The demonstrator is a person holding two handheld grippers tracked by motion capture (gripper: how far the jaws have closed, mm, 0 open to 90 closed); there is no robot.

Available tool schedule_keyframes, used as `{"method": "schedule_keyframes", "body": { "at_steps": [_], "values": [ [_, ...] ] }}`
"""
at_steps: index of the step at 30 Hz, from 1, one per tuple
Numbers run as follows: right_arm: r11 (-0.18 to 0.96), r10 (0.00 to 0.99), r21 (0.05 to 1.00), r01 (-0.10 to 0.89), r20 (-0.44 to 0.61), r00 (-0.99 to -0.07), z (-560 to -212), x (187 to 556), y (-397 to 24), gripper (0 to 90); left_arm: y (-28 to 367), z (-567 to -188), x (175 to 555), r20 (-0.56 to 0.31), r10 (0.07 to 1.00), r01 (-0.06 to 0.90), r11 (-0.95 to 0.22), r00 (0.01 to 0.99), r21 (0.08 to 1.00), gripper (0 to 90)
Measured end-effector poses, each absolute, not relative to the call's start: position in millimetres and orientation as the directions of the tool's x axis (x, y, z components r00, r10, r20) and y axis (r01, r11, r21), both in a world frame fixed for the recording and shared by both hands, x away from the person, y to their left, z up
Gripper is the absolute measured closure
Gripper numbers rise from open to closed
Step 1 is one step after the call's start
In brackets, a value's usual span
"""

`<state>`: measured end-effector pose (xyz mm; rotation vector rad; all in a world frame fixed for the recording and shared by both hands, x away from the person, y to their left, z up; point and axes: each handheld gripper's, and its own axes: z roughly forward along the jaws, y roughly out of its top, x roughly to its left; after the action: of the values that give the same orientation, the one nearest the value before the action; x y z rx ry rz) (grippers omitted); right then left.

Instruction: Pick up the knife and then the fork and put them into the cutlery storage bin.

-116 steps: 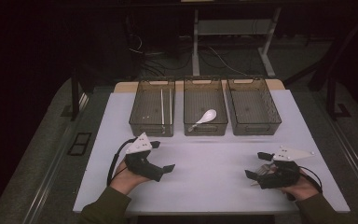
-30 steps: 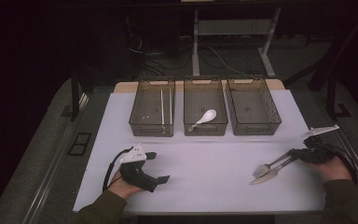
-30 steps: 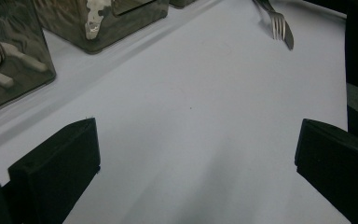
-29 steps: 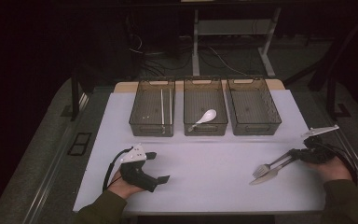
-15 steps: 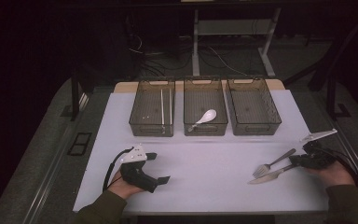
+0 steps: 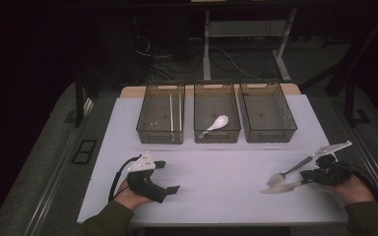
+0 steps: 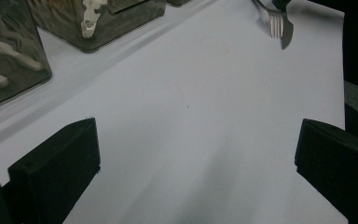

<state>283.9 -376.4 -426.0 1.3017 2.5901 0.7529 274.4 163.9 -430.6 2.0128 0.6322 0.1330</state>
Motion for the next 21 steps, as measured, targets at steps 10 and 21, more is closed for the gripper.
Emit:
{"method": "schedule_keyframes", "body": {
  "at_steps": [10,21],
  "values": [
    [0.572,0.696,0.497,0.653,0.127,-0.707,-425,277,-344,90.0,164,-430,274,-0.16,0.485,0.376,-0.388,0.86,0.841,0.0],
    [0.597,0.663,0.502,0.625,0.131,-0.738,-429,280,-329,89.9,163,-430,274,-0.16,0.486,0.375,-0.386,0.859,0.843,0.0]
  ]
}}
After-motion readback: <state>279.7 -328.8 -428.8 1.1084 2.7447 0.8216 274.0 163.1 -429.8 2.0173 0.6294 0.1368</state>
